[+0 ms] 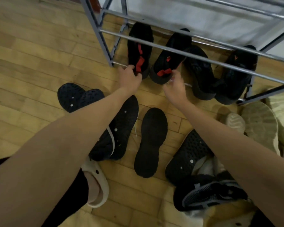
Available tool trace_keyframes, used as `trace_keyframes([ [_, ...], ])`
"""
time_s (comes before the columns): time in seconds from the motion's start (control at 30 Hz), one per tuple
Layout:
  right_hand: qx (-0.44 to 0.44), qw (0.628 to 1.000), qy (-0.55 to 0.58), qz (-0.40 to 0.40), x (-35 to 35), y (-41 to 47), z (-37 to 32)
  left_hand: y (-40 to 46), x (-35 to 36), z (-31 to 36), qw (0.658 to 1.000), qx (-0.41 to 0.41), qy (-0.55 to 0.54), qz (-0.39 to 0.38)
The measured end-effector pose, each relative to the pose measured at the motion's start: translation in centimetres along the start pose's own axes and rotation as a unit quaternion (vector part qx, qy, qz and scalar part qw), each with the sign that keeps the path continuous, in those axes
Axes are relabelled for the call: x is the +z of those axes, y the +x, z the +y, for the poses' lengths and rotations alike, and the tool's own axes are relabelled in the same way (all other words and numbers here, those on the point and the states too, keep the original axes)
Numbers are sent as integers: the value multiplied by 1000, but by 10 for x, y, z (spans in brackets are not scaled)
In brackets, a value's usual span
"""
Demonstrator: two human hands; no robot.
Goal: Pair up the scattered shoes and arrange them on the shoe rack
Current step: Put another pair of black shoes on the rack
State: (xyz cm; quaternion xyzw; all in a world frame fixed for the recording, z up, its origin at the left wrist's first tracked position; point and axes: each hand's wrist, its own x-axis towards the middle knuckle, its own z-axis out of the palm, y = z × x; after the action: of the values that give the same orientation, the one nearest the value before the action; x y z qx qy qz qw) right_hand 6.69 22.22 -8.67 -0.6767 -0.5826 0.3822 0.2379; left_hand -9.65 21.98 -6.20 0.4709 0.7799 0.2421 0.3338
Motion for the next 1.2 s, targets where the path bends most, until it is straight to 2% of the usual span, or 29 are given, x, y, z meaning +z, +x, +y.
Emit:
trace_keyframes([
  [0.23,-44,989,-79,-114,-14,-88,-3,-71,-27,-29,999,-17,37,12],
  [0.47,-55,984,-117,-123,-25,-135,-3,-117,-61,-30,998,-36,45,21],
  [0.6,0,984,-128,-126,-22,-158,5,-140,-67,-51,990,-98,100,14],
  [0.73,71,979,-126,-146,-9,-181,14,-163,-60,-74,965,-219,139,29],
  [0.9,94,968,-164,-164,13,-205,18,-173,-53,-97,943,-327,55,30],
  [1.07,97,951,-223,-189,28,-226,17,-176,-51,-120,935,-352,-26,16],
  [1.2,90,941,-227,-234,35,-232,24,-173,-49,-130,928,-365,-68,7],
])
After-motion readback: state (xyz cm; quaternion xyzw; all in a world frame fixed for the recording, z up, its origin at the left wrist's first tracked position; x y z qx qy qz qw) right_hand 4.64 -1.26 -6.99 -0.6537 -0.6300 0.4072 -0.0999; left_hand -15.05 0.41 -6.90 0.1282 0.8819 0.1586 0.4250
